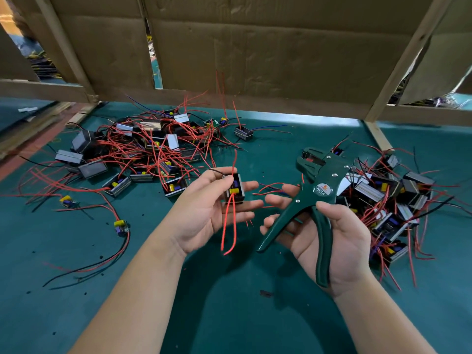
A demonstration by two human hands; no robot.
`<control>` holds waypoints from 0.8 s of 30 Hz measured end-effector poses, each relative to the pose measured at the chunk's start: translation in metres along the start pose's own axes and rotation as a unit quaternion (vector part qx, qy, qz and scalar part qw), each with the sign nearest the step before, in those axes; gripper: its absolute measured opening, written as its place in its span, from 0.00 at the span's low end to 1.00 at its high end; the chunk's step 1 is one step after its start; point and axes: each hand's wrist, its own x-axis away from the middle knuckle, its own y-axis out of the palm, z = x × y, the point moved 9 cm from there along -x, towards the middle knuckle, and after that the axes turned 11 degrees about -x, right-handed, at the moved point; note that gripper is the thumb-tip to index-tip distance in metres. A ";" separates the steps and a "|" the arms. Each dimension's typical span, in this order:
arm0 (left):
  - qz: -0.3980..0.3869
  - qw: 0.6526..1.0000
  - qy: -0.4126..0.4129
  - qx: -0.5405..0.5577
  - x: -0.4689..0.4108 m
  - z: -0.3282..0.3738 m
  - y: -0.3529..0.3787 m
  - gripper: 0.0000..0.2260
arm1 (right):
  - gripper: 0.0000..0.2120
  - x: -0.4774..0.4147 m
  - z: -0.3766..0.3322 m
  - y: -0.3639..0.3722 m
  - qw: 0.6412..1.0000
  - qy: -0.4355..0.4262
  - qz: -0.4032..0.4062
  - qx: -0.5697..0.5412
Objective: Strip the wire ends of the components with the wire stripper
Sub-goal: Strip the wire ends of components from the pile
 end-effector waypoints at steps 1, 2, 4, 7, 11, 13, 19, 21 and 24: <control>-0.001 1.000 0.004 -0.003 0.000 0.000 0.001 0.05 | 0.37 0.000 0.001 0.000 1.000 0.002 -0.003 -0.002; -0.003 1.000 0.010 -0.002 0.000 0.001 0.001 0.08 | 0.37 0.000 0.002 0.001 1.000 0.004 -0.007 -0.003; -0.006 1.000 0.018 0.002 0.000 0.001 0.002 0.13 | 0.36 0.000 0.004 0.002 1.000 0.008 -0.012 0.001; 0.011 1.000 0.016 -0.012 0.000 0.001 -0.001 0.13 | 0.34 0.000 0.006 0.003 1.000 0.012 -0.013 0.000; 0.025 1.000 0.003 -0.017 -0.001 -0.004 -0.006 0.04 | 0.35 -0.001 0.009 0.002 1.000 0.015 -0.010 0.004; 0.024 0.999 0.006 -0.022 -0.001 -0.004 -0.007 0.02 | 0.35 -0.001 0.009 0.003 1.000 0.016 -0.013 0.001; 0.057 0.994 0.047 -0.076 -0.005 0.001 -0.012 0.03 | 0.34 -0.001 0.006 -0.001 1.000 0.008 -0.002 0.009; 0.069 0.993 0.067 -0.075 -0.005 0.003 -0.014 0.05 | 0.33 -0.001 0.006 -0.001 1.000 0.007 -0.001 0.011; 0.071 0.989 0.073 -0.107 -0.004 0.004 -0.013 0.09 | 0.34 -0.001 0.005 -0.001 1.000 0.006 -0.001 0.010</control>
